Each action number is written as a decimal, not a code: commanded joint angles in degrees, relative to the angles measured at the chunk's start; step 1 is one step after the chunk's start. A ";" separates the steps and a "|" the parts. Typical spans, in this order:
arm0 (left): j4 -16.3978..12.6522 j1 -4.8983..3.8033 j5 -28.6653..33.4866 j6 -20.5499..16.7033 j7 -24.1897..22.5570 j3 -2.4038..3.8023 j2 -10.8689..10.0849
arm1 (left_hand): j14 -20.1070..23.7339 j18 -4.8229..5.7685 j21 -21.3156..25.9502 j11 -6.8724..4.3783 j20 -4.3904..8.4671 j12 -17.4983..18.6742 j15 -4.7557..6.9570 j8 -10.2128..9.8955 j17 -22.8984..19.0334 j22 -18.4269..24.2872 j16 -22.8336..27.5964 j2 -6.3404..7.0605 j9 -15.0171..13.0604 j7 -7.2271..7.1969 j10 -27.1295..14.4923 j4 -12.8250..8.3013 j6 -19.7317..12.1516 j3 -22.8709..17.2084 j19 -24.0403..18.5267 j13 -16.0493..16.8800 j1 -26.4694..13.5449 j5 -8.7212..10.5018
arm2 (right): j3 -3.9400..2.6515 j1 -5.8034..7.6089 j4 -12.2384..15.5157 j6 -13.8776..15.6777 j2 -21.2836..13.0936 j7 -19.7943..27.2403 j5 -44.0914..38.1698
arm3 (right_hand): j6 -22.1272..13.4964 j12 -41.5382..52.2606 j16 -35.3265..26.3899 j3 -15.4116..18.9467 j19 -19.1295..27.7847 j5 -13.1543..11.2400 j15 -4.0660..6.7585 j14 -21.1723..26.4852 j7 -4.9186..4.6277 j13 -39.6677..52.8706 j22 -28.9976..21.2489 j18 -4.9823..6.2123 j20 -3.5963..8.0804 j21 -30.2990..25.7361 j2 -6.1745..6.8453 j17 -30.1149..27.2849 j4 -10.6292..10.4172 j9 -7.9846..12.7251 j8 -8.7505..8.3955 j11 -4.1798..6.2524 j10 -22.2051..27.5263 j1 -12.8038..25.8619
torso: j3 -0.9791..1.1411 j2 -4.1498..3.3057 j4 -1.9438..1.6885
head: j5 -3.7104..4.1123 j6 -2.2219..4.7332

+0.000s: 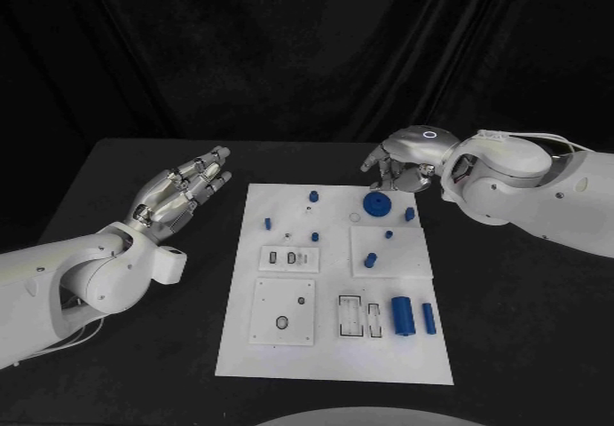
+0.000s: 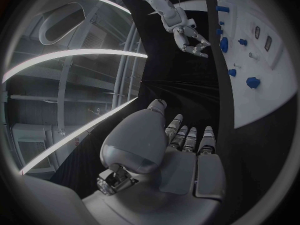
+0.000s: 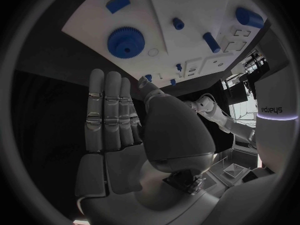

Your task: Assemble the parts on the task board

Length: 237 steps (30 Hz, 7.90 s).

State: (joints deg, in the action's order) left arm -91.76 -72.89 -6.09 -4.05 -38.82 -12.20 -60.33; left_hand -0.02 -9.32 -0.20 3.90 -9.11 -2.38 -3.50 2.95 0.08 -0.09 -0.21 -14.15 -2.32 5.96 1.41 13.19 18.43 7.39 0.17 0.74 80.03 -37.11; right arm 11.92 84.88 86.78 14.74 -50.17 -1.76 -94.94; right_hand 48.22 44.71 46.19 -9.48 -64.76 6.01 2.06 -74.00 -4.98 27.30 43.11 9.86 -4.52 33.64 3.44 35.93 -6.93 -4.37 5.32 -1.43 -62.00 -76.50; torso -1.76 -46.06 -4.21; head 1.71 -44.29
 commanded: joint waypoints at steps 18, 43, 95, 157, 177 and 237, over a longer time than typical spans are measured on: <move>0.17 -0.08 0.27 1.51 -5.00 0.04 0.28 | 0.02 -0.41 0.07 0.55 -0.44 -0.38 -0.21 0.21 -0.08 -0.02 0.21 -0.30 -0.05 0.08 0.14 -0.14 0.29 -0.50 -0.02 0.07 0.27 -0.35 | -0.02 -3.57 -1.45 -2.16 -0.42 -6.10 -1.45 | -0.63 45.29 43.81 2.70 -15.01 2.15 1.95 -16.00 0.87 62.70 33.66 -5.25 2.15 37.93 0.75 54.07 -3.32 -2.85 -1.24 2.22 -28.00 3.45 | 0.03 -0.10 -0.13 | -0.03 0.09; 0.36 -0.08 0.27 2.11 -4.44 0.03 0.29 | 0.02 -0.49 0.04 0.73 -0.67 -0.38 -0.43 0.21 -0.08 -0.05 0.21 -0.29 -0.04 0.23 0.15 -0.26 0.23 -0.68 0.02 0.07 0.25 -0.34 | -0.02 -5.22 -2.75 -2.26 0.38 -5.52 -1.62 | 2.48 45.29 43.81 1.36 -13.29 7.01 1.76 -16.00 0.68 62.70 32.95 -4.68 1.92 35.43 0.41 54.07 -0.84 -5.05 1.05 2.04 -28.00 1.31 | 0.00 -0.02 -0.10 | -0.05 -0.59; 0.49 -0.08 0.27 3.76 -2.90 0.03 0.20 | 0.02 -0.90 -0.31 1.23 -2.40 -0.37 -1.49 0.25 -0.08 -0.33 0.21 -0.21 -0.04 0.61 0.18 -0.62 0.13 -1.47 0.47 0.07 -0.18 -0.29 | -0.04 -2.61 0.24 0.95 1.87 -1.61 3.79 | 6.99 45.29 43.81 -4.56 -16.06 27.14 1.35 -16.00 0.65 62.70 36.65 -5.46 1.63 37.76 2.60 54.07 1.46 -19.33 14.62 1.29 -28.00 3.44 | -0.08 -0.02 -0.10 | -0.57 -0.33; 2.10 -0.07 0.27 5.66 -1.82 0.03 2.38 | 0.02 -1.03 -0.49 1.49 -3.17 -0.45 -1.96 0.28 -0.08 -0.45 0.21 -0.22 -0.04 0.78 0.27 -0.81 0.11 -1.92 0.71 0.10 -0.36 -0.31 | -0.05 -3.94 -8.91 -6.00 18.10 -2.05 4.26 | 2.73 45.29 43.81 -6.95 -14.31 23.70 0.61 -16.00 -1.07 62.70 35.59 -4.75 0.93 33.99 3.17 54.07 1.31 -16.82 7.80 0.48 -28.00 3.60 | -0.01 0.00 -0.08 | -0.03 -0.69; 2.37 -0.06 0.27 6.11 -1.69 0.03 2.54 | 0.02 -1.05 -0.53 1.66 -3.38 -0.46 -2.14 0.28 -0.08 -0.48 0.21 -0.24 -0.03 0.93 0.28 -0.91 0.06 -2.11 0.78 0.10 -0.38 -0.30 | -0.05 -4.12 -9.07 -6.74 17.66 -2.40 4.25 | -4.53 45.29 43.81 -8.24 -12.93 20.46 0.59 -16.00 -1.22 62.70 34.65 -4.13 0.80 30.30 3.66 54.07 1.93 -11.47 -0.43 0.57 -28.00 3.78 | -0.03 -0.02 -0.08 | -0.11 -0.58; 2.13 0.06 0.27 7.08 -1.53 0.01 1.37 | 0.02 -1.07 -0.69 2.03 -3.97 -0.49 -2.72 0.32 -0.08 -0.58 0.21 -0.24 -0.05 1.24 0.33 -1.29 0.10 -2.72 1.00 0.11 -0.42 -0.29 | 0.02 -8.74 3.33 10.17 -11.76 0.50 3.75 | -22.23 45.29 43.81 1.86 -21.15 11.58 2.77 -16.00 1.31 62.70 43.82 -7.53 3.01 46.06 4.79 54.07 -9.75 -22.20 24.88 2.89 -28.00 5.91 | 0.13 -0.12 -0.10 | 0.42 -0.59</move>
State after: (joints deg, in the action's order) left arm -89.58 -72.87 -6.06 2.04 -38.85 -12.23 -59.03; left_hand -0.03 -9.30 -0.63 5.42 -12.70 -2.60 -5.95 2.94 0.05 -0.61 -0.21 -14.15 -2.30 6.76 1.72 11.85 18.43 5.10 1.30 0.79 80.02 -37.11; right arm 11.98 76.37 90.11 22.58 -61.83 -1.29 -90.17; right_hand 26.45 89.86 89.88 -7.59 -84.04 17.49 4.81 -84.15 -3.63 74.93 74.93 2.64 -1.64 79.60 8.09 74.91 -16.44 -26.40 29.87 1.54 -83.85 -71.07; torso -1.64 -46.10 -4.17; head 1.95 -44.92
